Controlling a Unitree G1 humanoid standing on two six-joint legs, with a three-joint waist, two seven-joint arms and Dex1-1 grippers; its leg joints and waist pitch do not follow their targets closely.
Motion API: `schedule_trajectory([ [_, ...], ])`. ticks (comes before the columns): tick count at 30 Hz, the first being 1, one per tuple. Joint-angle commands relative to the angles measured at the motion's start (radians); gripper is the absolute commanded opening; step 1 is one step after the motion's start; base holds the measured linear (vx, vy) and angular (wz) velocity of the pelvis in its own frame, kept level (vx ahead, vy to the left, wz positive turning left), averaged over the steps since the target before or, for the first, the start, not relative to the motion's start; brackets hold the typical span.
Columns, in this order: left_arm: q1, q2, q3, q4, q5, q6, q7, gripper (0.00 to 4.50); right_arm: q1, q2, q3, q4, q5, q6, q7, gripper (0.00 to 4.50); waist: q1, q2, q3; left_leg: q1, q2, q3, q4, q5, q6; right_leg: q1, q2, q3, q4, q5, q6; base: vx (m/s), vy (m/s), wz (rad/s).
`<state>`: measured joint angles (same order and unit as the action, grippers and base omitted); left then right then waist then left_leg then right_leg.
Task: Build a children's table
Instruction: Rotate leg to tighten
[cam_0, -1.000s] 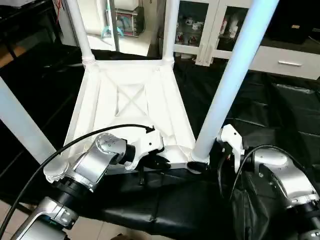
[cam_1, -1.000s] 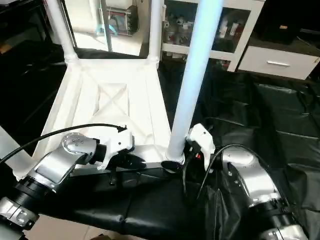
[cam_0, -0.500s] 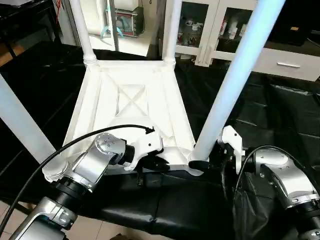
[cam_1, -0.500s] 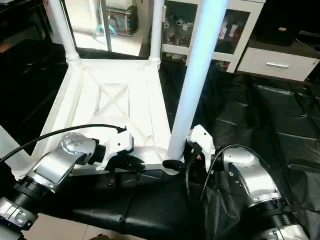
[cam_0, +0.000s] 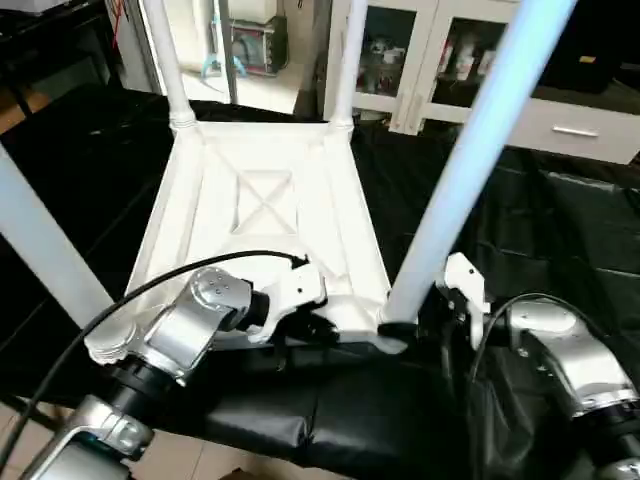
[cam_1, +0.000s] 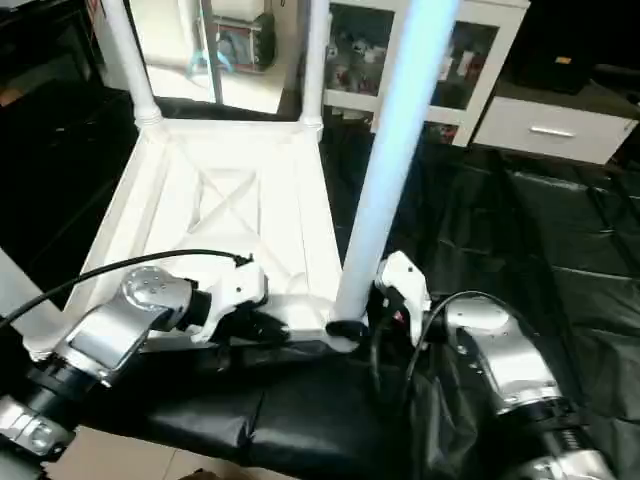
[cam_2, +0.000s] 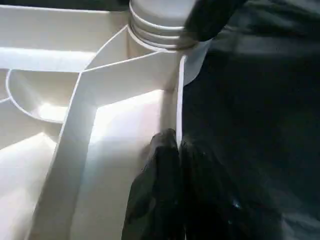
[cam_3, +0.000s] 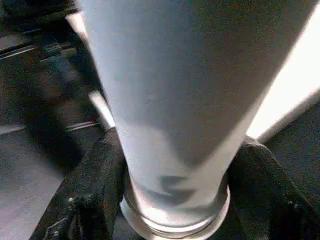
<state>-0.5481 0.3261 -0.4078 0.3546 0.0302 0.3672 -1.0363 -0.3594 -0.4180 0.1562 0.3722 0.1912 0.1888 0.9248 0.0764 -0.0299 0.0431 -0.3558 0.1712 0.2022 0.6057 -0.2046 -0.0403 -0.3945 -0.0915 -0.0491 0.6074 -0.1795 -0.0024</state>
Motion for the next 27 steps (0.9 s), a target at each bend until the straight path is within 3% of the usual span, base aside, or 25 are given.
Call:
schedule_trajectory([
  [1, -0.031, -0.039, 0.020, 0.066, 0.039, 0.052, 0.126, 0.00, -0.007, 0.022, -0.021, 0.082, -0.107, 0.026, -0.206, 2.57, -0.012, -0.005, -0.038, 0.020, 0.055, -0.035, -0.088, -0.349, -0.029, 0.020, -0.063, 0.036, -0.099, -0.492, -0.167, -0.064, -0.002, -0.04],
  [2, -0.050, -0.067, 0.041, 0.094, 0.042, 0.081, 0.186, 0.00, -0.014, 0.050, -0.042, 0.095, -0.105, 0.054, -0.273, 2.57, -0.022, -0.009, -0.038, 0.021, 0.053, -0.040, -0.089, -0.380, -0.041, 0.020, -0.063, 0.033, -0.105, -0.555, -0.133, -0.065, 0.001, -0.03],
  [3, -0.083, -0.110, 0.068, 0.134, 0.045, 0.133, 0.269, 0.00, -0.033, 0.101, -0.083, 0.119, -0.106, 0.104, -0.414, 2.57, -0.023, -0.009, -0.040, 0.022, 0.053, -0.043, -0.088, -0.380, -0.044, 0.019, -0.065, 0.032, -0.108, -0.569, -0.123, -0.065, 0.001, -0.03],
  [4, -0.085, -0.112, 0.069, 0.137, 0.046, 0.134, 0.273, 0.00, -0.034, 0.104, -0.086, 0.121, -0.106, 0.107, -0.424, 2.57, -0.029, -0.008, -0.041, 0.022, 0.052, -0.046, -0.088, -0.385, -0.048, 0.015, -0.065, 0.029, -0.113, -0.594, -0.107, -0.056, 0.004, -0.05],
  [5, -0.110, -0.145, 0.083, 0.171, 0.049, 0.149, 0.331, 0.00, -0.054, 0.147, -0.126, 0.148, -0.101, 0.143, -0.543, 2.57, -0.032, -0.009, -0.044, 0.016, 0.051, -0.050, -0.090, -0.373, -0.043, 0.021, -0.066, 0.026, -0.113, -0.591, -0.095, 0.000, 0.000, 0.00],
  [6, -0.110, -0.145, 0.083, 0.171, 0.049, 0.149, 0.331, 0.00, -0.054, 0.147, -0.126, 0.148, -0.101, 0.143, -0.543, 2.57, -0.034, -0.008, -0.045, 0.013, 0.052, -0.049, -0.092, -0.362, -0.041, 0.022, -0.067, 0.027, -0.114, -0.572, -0.096, 0.000, 0.000, 0.00],
  [8, -0.145, -0.195, 0.095, 0.222, 0.050, 0.136, 0.396, 0.00, -0.078, 0.207, -0.165, 0.175, -0.105, 0.150, -0.691, 2.57, -0.037, -0.004, -0.049, 0.007, 0.055, -0.048, -0.095, -0.331, -0.035, 0.025, -0.065, 0.027, -0.111, -0.482, -0.113, 0.000, 0.000, 0.00],
  [11, -0.195, -0.269, 0.098, 0.298, 0.062, 0.096, 0.478, 0.00, -0.105, 0.286, -0.159, 0.185, -0.141, 0.129, -0.832, 2.56, -0.033, -0.004, -0.057, 0.014, 0.051, -0.039, -0.091, -0.283, -0.036, 0.020, -0.061, 0.030, -0.099, -0.325, -0.161, 0.000, 0.000, 0.00],
  [13, -0.213, -0.293, 0.104, 0.315, 0.062, 0.088, 0.500, 0.00, -0.111, 0.314, -0.137, 0.171, -0.152, 0.132, -0.835, 2.56, -0.029, -0.003, -0.058, 0.010, 0.051, -0.032, -0.087, -0.239, -0.015, 0.024, -0.061, 0.033, -0.092, -0.244, -0.183, 0.000, 0.000, 0.00],
  [15, -0.218, -0.290, 0.107, 0.320, 0.066, 0.090, 0.505, 0.00, -0.111, 0.327, -0.138, 0.166, -0.140, 0.122, -0.834, 2.56, -0.028, -0.001, -0.059, 0.002, 0.052, -0.033, -0.087, -0.211, 0.005, 0.031, -0.061, 0.032, -0.087, -0.224, -0.187, 0.028, -0.004, 0.03],
  [19, -0.208, -0.262, 0.103, 0.323, 0.066, 0.084, 0.496, 0.00, -0.099, 0.322, -0.127, 0.142, -0.102, 0.093, -0.750, 2.56, -0.024, 0.002, -0.062, 0.001, 0.054, -0.030, -0.082, -0.146, 0.031, 0.036, -0.059, 0.032, -0.073, -0.102, -0.222, 0.000, 0.000, 0.00],
  [20, -0.207, -0.255, 0.106, 0.333, 0.068, 0.075, 0.493, 0.00, -0.090, 0.321, -0.119, 0.122, -0.094, 0.073, -0.714, 2.56, -0.023, 0.002, -0.063, 0.001, 0.054, -0.029, -0.082, -0.144, 0.035, 0.037, -0.060, 0.032, -0.072, -0.095, -0.227, 0.000, 0.000, 0.00],
  [22, -0.200, -0.244, 0.109, 0.333, 0.070, 0.069, 0.482, 0.00, -0.076, 0.314, -0.109, 0.091, -0.103, 0.047, -0.698, 3.14, -0.020, 0.003, -0.061, 0.002, 0.056, -0.028, -0.083, -0.152, 0.040, 0.038, -0.061, 0.032, -0.074, -0.103, -0.234, 0.000, 0.000, 0.00],
  [24, -0.187, -0.226, 0.104, 0.317, 0.069, 0.072, 0.460, 0.00, -0.061, 0.305, -0.108, 0.061, -0.091, 0.035, -0.661, 3.17, -0.018, 0.004, -0.057, 0.002, 0.056, -0.029, -0.085, -0.179, 0.038, 0.038, -0.060, 0.032, -0.078, -0.142, -0.229, 0.000, 0.000, 0.00],
  [25, -0.178, -0.213, 0.099, 0.307, 0.068, 0.069, 0.443, 0.00, -0.053, 0.301, -0.116, 0.044, -0.077, 0.041, -0.643, 3.17, -0.023, 0.004, -0.055, -0.005, 0.055, -0.033, -0.090, -0.202, 0.034, 0.043, -0.062, 0.032, -0.080, -0.180, -0.214, 0.000, 0.000, 0.00],
  [27, -0.153, -0.183, 0.088, 0.272, 0.067, 0.066, 0.401, 0.00, -0.033, 0.288, -0.127, 0.003, -0.052, 0.066, -0.614, 3.54, -0.039, 0.008, -0.053, -0.008, 0.057, -0.039, -0.095, -0.248, 0.018, 0.042, -0.063, 0.030, -0.089, -0.259, -0.192, 0.000, 0.000, 0.00],
])
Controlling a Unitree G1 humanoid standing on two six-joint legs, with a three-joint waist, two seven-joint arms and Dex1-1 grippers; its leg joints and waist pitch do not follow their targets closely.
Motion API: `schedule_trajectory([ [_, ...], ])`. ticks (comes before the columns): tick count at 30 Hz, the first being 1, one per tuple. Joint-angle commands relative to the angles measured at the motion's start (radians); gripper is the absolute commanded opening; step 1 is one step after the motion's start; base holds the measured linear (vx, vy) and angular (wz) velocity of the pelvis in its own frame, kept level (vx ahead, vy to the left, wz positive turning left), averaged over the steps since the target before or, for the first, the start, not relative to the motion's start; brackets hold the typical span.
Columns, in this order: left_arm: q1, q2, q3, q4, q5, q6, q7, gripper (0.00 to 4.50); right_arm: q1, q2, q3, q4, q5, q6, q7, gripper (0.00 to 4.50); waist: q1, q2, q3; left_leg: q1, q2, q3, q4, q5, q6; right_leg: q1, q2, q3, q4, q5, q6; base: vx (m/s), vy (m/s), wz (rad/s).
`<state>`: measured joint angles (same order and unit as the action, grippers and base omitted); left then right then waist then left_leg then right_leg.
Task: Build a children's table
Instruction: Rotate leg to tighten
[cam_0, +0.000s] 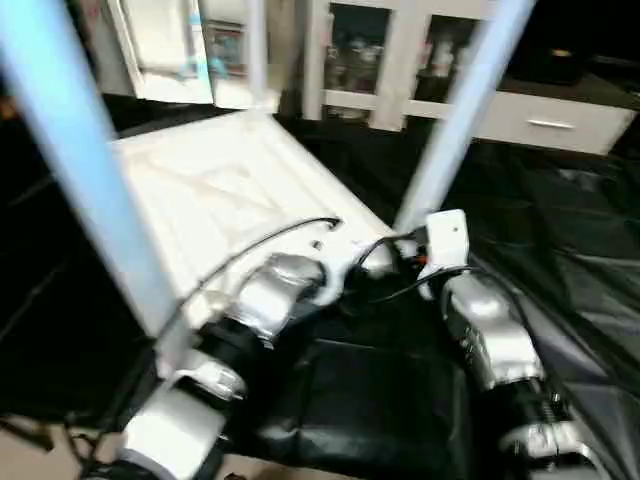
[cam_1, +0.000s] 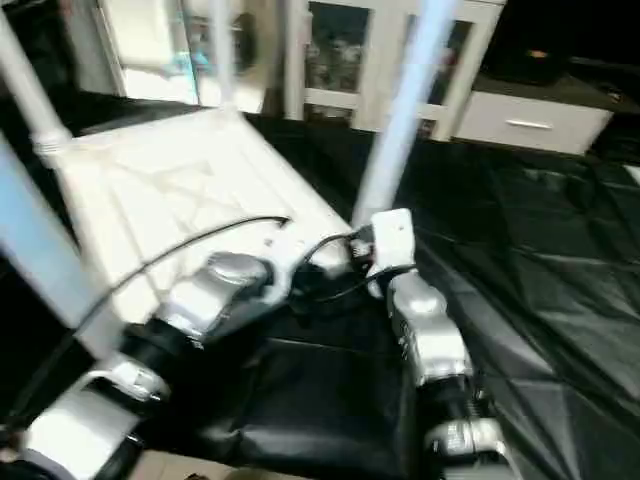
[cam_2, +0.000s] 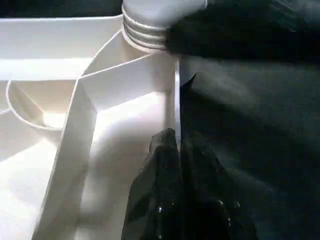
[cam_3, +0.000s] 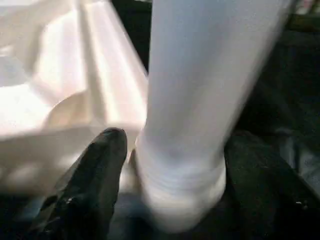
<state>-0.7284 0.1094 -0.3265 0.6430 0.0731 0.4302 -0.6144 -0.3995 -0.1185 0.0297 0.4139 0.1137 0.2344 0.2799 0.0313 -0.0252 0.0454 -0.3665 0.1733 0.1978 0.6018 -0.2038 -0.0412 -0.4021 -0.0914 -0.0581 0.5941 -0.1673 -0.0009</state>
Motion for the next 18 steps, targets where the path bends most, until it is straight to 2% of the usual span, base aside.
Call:
schedule_trajectory([
  [1, 0.037, 0.045, 0.001, -0.030, 0.022, -0.002, -0.040, 0.00, 0.014, -0.019, -0.002, -0.053, 0.031, 0.023, 0.042, 3.59, 0.006, 0.002, -0.056, 0.005, 0.056, -0.035, -0.090, -0.255, 0.016, 0.049, -0.064, 0.039, -0.077, -0.281, -0.191, 0.000, 0.000, 0.00],
  [3, 0.064, 0.076, -0.017, -0.067, 0.021, -0.012, -0.089, 0.00, 0.037, -0.043, -0.003, -0.096, 0.045, 0.029, 0.085, 3.72, 0.006, 0.006, -0.057, 0.012, 0.058, -0.032, -0.088, -0.252, 0.012, 0.041, -0.062, 0.042, -0.077, -0.265, -0.200, 0.000, 0.000, 0.00],
  [5, 0.095, 0.111, -0.033, -0.108, 0.016, -0.009, -0.141, 0.00, 0.061, -0.076, -0.004, -0.141, 0.061, 0.039, 0.138, 3.98, 0.006, 0.008, -0.056, 0.011, 0.060, -0.030, -0.089, -0.229, 0.014, 0.041, -0.058, 0.042, -0.068, -0.206, -0.214, 0.000, 0.000, 0.00],
  [9, 0.136, 0.172, -0.068, -0.163, -0.002, -0.052, -0.241, 0.00, 0.088, -0.133, -0.026, -0.205, 0.105, 0.058, 0.229, 4.21, 0.008, 0.010, -0.056, 0.013, 0.060, -0.027, -0.088, -0.219, 0.019, 0.041, -0.059, 0.043, -0.064, -0.169, -0.229, 0.000, 0.000, 0.00],
  [10, 0.136, 0.172, -0.068, -0.163, -0.002, -0.052, -0.241, 0.00, 0.088, -0.133, -0.026, -0.205, 0.105, 0.058, 0.229, 4.31, 0.008, 0.010, -0.054, 0.013, 0.060, -0.027, -0.089, -0.228, 0.020, 0.041, -0.059, 0.043, -0.065, -0.177, -0.233, 0.000, 0.000, 0.00],
  [11, 0.158, 0.200, -0.078, -0.208, -0.025, -0.078, -0.315, 0.00, 0.105, -0.193, -0.019, -0.247, 0.161, 0.099, 0.357, 4.41, 0.009, 0.009, -0.053, 0.013, 0.060, -0.028, -0.090, -0.250, 0.021, 0.043, -0.058, 0.043, -0.067, -0.197, -0.234, 0.000, 0.000, 0.00],
  [13, 0.167, 0.210, -0.080, -0.228, -0.036, -0.077, -0.344, 0.00, 0.113, -0.222, -0.011, -0.265, 0.186, 0.122, 0.418, 4.47, 0.010, 0.009, -0.052, 0.014, 0.062, -0.028, -0.091, -0.262, 0.021, 0.042, -0.060, 0.044, -0.068, -0.219, -0.230, 0.000, 0.000, 0.00],
  [14, 0.183, 0.236, -0.096, -0.276, -0.059, -0.064, -0.425, 0.00, 0.131, -0.304, 0.036, -0.284, 0.184, 0.152, 0.533, 4.47, 0.014, 0.011, -0.052, 0.016, 0.064, -0.028, -0.090, -0.265, 0.022, 0.042, -0.060, 0.044, -0.069, -0.223, -0.229, 0.000, 0.000, 0.00],
  [16, 0.191, 0.249, -0.107, -0.294, -0.063, -0.074, -0.458, 0.00, 0.138, -0.334, 0.054, -0.286, 0.174, 0.140, 0.575, 4.47, 0.016, 0.011, -0.049, 0.014, 0.064, -0.026, -0.092, -0.262, 0.019, 0.038, -0.062, 0.045, -0.070, -0.231, -0.230, 0.000, 0.000, 0.00],
  [18, 0.205, 0.261, -0.113, -0.331, -0.087, -0.077, -0.503, 0.00, 0.134, -0.358, 0.051, -0.279, 0.195, 0.145, 0.633, 4.47, 0.019, 0.006, -0.050, 0.015, 0.063, -0.026, -0.090, -0.265, 0.014, 0.038, -0.063, 0.045, -0.070, -0.245, -0.230, 0.000, 0.000, 0.00],
])
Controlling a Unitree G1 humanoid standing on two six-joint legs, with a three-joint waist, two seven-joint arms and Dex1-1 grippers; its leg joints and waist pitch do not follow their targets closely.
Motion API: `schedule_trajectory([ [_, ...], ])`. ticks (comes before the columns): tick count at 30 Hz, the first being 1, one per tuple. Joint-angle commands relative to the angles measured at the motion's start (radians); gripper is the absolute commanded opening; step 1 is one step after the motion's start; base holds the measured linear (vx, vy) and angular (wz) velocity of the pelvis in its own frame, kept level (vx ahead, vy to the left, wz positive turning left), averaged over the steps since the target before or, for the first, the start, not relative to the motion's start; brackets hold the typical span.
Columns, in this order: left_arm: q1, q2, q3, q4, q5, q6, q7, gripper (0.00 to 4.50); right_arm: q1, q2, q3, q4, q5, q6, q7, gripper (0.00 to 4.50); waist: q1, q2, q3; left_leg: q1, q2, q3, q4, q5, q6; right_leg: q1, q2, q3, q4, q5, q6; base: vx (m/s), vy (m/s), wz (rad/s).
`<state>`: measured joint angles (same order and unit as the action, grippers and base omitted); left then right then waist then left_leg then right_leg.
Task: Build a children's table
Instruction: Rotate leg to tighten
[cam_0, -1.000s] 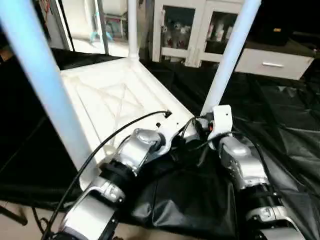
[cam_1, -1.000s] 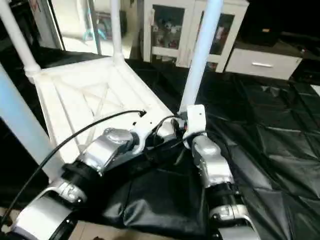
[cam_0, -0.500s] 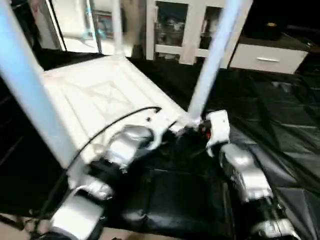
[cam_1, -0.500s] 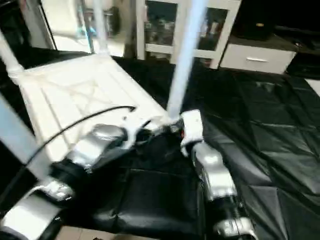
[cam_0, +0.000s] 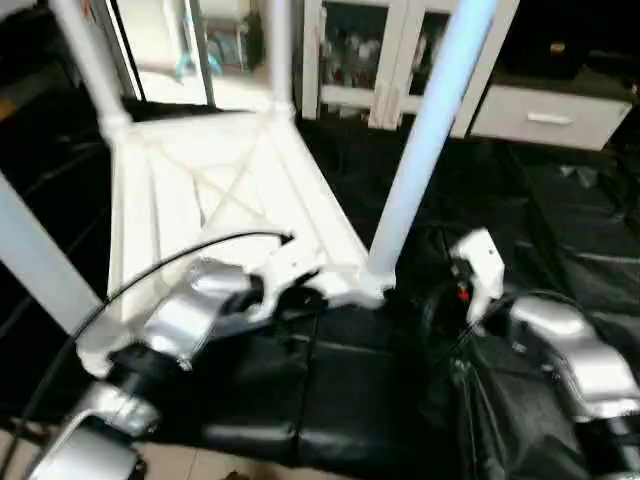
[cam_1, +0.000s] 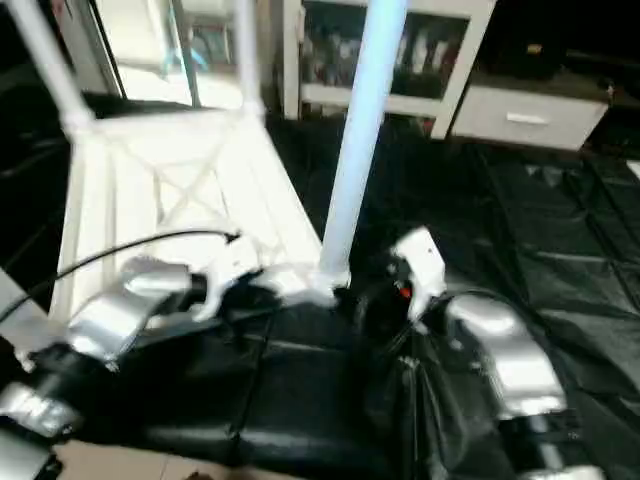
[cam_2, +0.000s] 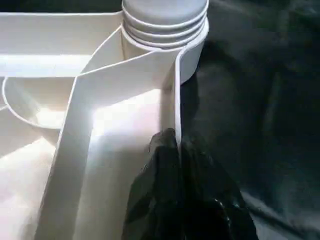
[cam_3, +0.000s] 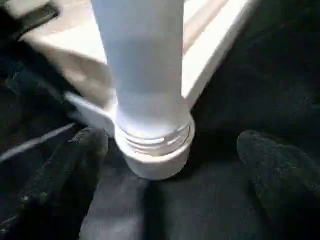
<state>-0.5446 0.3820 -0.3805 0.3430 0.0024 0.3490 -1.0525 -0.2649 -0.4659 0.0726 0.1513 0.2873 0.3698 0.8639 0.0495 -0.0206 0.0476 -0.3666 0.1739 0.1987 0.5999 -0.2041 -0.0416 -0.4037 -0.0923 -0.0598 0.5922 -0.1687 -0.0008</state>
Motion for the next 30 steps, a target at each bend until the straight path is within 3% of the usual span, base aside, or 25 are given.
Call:
schedule_trajectory([
  [1, 0.026, -0.008, -0.060, -0.048, -0.031, 0.002, -0.085, 0.00, -0.005, -0.020, 0.008, -0.012, 0.030, 0.014, 0.070, 4.47, 0.004, 0.001, -0.053, 0.015, 0.064, -0.028, -0.088, -0.261, 0.018, 0.040, -0.064, 0.047, -0.067, -0.245, -0.232, 0.000, 0.000, 0.00],
  [2, 0.028, -0.007, -0.061, -0.057, -0.036, 0.010, -0.090, 0.00, -0.008, -0.024, 0.010, -0.009, 0.029, 0.015, 0.077, 4.47, 0.008, 0.002, -0.054, 0.017, 0.066, -0.028, -0.088, -0.245, 0.019, 0.038, -0.064, 0.047, -0.066, -0.230, -0.236, 0.000, 0.000, 0.00],
  [3, 0.031, -0.006, -0.066, -0.071, -0.042, 0.007, -0.100, 0.00, -0.013, -0.040, 0.026, 0.000, 0.015, 0.001, 0.103, 4.47, 0.009, -0.004, -0.054, 0.017, 0.066, -0.026, -0.087, -0.237, 0.020, 0.038, -0.063, 0.047, -0.064, -0.221, -0.239, 0.000, 0.000, 0.00],
  [5, 0.034, -0.006, -0.069, -0.079, -0.046, 0.009, -0.106, 0.00, -0.013, -0.047, 0.038, 0.003, 0.007, -0.008, 0.117, 4.47, 0.019, -0.003, -0.054, 0.019, 0.065, -0.023, -0.084, -0.212, 0.025, 0.037, -0.062, 0.047, -0.061, -0.196, -0.246, 0.000, 0.000, 0.00],
  [11, 0.043, 0.004, -0.077, -0.112, -0.048, 0.022, -0.146, 0.00, -0.006, -0.085, 0.101, -0.004, -0.017, -0.039, 0.218, 4.47, 0.035, -0.005, -0.054, 0.019, 0.065, -0.024, -0.085, -0.209, 0.022, 0.038, -0.065, 0.047, -0.062, -0.229, -0.227, 0.000, 0.000, 0.00],
  [14, 0.042, 0.007, -0.078, -0.112, -0.048, 0.024, -0.148, 0.00, -0.005, -0.100, 0.123, 0.012, -0.049, -0.084, 0.237, 4.47, 0.035, -0.005, -0.055, 0.018, 0.064, -0.025, -0.085, -0.208, 0.017, 0.040, -0.065, 0.046, -0.061, -0.222, -0.225, 0.000, 0.000, 0.00],
  [18, 0.040, 0.009, -0.082, -0.112, -0.046, 0.023, -0.150, 0.00, -0.017, -0.091, 0.112, 0.031, -0.054, -0.114, 0.218, 4.47, 0.036, -0.007, -0.057, 0.018, 0.063, -0.024, -0.082, -0.195, 0.025, 0.041, -0.065, 0.046, -0.060, -0.210, -0.229, 0.000, 0.000, 0.00],
  [19, 0.040, 0.009, -0.082, -0.113, -0.044, 0.024, -0.151, 0.00, -0.020, -0.087, 0.107, 0.035, -0.050, -0.118, 0.217, 4.22, 0.035, -0.007, -0.056, 0.017, 0.063, -0.024, -0.082, -0.193, 0.027, 0.041, -0.065, 0.046, -0.060, -0.208, -0.232, 0.000, 0.000, 0.00],
  [21, 0.041, 0.009, -0.081, -0.115, -0.040, 0.027, -0.153, 0.00, -0.023, -0.083, 0.103, 0.039, -0.042, -0.125, 0.224, 4.22, 0.035, -0.005, -0.057, 0.016, 0.063, -0.024, -0.081, -0.187, 0.034, 0.042, -0.063, 0.046, -0.058, -0.196, -0.236, 0.000, 0.000, 0.00],
  [30, 0.049, 0.018, -0.086, -0.119, -0.039, 0.024, -0.160, 0.00, -0.021, -0.079, 0.102, 0.047, -0.033, -0.141, 0.245, 3.41, 0.035, -0.004, -0.059, 0.017, 0.062, -0.023, -0.078, -0.175, 0.041, 0.043, -0.062, 0.045, -0.054, -0.167, -0.250, 0.000, 0.000, 0.00],
])
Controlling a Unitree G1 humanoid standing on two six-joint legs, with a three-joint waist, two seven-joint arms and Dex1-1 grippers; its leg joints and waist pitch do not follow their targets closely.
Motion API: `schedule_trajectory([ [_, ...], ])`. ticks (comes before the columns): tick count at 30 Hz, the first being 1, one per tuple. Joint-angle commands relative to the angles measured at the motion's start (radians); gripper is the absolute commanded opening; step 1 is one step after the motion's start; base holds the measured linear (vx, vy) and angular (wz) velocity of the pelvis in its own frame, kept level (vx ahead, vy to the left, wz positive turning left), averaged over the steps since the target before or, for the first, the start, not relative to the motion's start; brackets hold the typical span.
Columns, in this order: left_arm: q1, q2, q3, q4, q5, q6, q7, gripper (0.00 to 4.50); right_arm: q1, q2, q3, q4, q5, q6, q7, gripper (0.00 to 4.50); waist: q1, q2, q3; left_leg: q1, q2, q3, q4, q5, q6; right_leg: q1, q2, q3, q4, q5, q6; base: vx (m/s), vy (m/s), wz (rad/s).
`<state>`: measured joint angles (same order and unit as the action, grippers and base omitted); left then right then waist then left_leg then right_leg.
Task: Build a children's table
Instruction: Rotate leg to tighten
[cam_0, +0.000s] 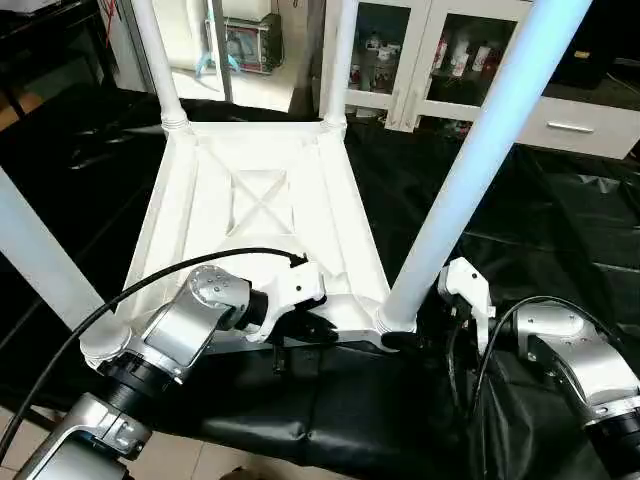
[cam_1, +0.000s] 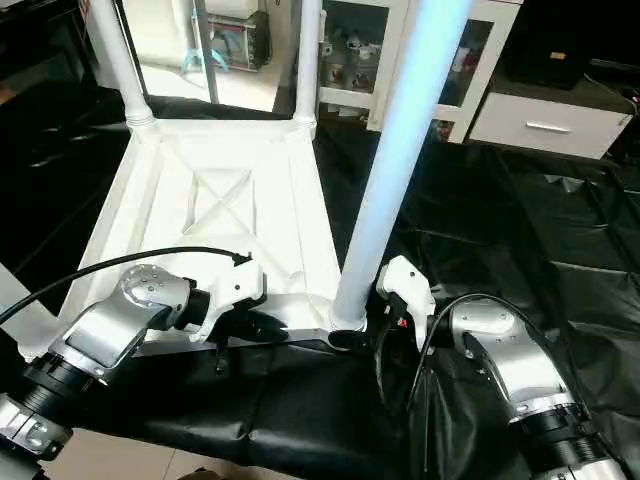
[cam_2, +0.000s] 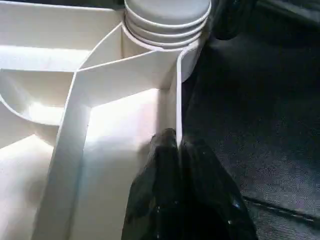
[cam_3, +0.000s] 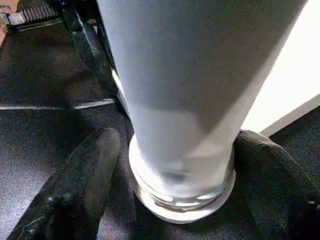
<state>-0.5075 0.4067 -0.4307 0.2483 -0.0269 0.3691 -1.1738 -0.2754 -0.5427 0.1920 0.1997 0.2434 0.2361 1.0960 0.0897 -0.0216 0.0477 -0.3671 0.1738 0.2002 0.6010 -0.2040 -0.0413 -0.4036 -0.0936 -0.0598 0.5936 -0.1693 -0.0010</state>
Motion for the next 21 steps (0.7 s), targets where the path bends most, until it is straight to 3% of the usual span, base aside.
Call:
schedule_trajectory([
  [1, 0.012, -0.006, -0.036, -0.024, -0.009, 0.004, -0.039, 0.00, -0.010, -0.003, -0.017, 0.000, 0.012, -0.008, 0.015, 3.36, -0.005, -0.003, -0.058, 0.018, 0.063, -0.025, -0.081, -0.178, 0.041, 0.043, -0.061, 0.045, -0.057, -0.173, -0.249, 0.000, 0.000, 0.00],
  [9, 0.013, 0.005, -0.037, -0.025, -0.007, 0.011, -0.044, 0.00, -0.010, -0.006, -0.008, 0.014, 0.014, -0.015, 0.044, 2.74, -0.004, -0.004, -0.060, 0.018, 0.062, -0.025, -0.078, -0.169, 0.044, 0.044, -0.061, 0.044, -0.053, -0.160, -0.254, 0.000, 0.000, 0.00],
  [21, 0.016, 0.022, -0.041, -0.030, -0.004, 0.024, -0.057, 0.00, -0.009, -0.003, -0.012, 0.025, 0.022, -0.011, 0.060, 2.69, -0.003, -0.001, -0.062, 0.019, 0.062, -0.025, -0.076, -0.155, 0.049, 0.046, -0.060, 0.044, -0.050, -0.133, -0.266, 0.000, 0.000, 0.00],
])
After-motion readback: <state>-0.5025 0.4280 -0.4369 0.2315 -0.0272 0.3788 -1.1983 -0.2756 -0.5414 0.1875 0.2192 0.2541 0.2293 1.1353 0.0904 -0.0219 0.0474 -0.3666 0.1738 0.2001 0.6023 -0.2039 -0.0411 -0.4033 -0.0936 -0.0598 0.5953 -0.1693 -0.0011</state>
